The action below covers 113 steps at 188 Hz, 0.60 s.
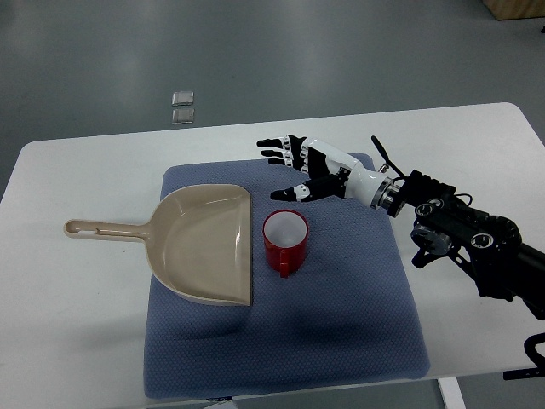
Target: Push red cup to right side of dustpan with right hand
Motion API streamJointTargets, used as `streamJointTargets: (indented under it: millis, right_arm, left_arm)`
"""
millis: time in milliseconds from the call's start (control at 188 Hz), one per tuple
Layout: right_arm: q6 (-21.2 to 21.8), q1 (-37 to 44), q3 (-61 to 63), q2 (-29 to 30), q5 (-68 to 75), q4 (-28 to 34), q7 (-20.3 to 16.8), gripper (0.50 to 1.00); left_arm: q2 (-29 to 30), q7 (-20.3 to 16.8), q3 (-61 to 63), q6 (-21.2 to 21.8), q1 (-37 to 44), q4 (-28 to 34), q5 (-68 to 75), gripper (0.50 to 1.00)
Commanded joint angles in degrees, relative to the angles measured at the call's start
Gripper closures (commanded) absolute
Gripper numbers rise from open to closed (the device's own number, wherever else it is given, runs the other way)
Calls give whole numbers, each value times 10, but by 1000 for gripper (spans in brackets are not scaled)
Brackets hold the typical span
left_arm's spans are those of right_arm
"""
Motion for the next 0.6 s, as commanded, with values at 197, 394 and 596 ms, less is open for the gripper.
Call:
streamJointTargets:
  millis: [197,394,596]
  right_arm:
    - [-1,39,40,-26,140,-38,-188,566]
    - [-7,52,49,-43,235,-50,-279,566]
    - [-8,55,48,-45,342,-73,-333,566]
  left_arm:
    - [0,0,0,1,0,0,0,500]
    - [0,0,0,0,0,0,0,500]
    - [0,0,0,0,0,0,0,500]
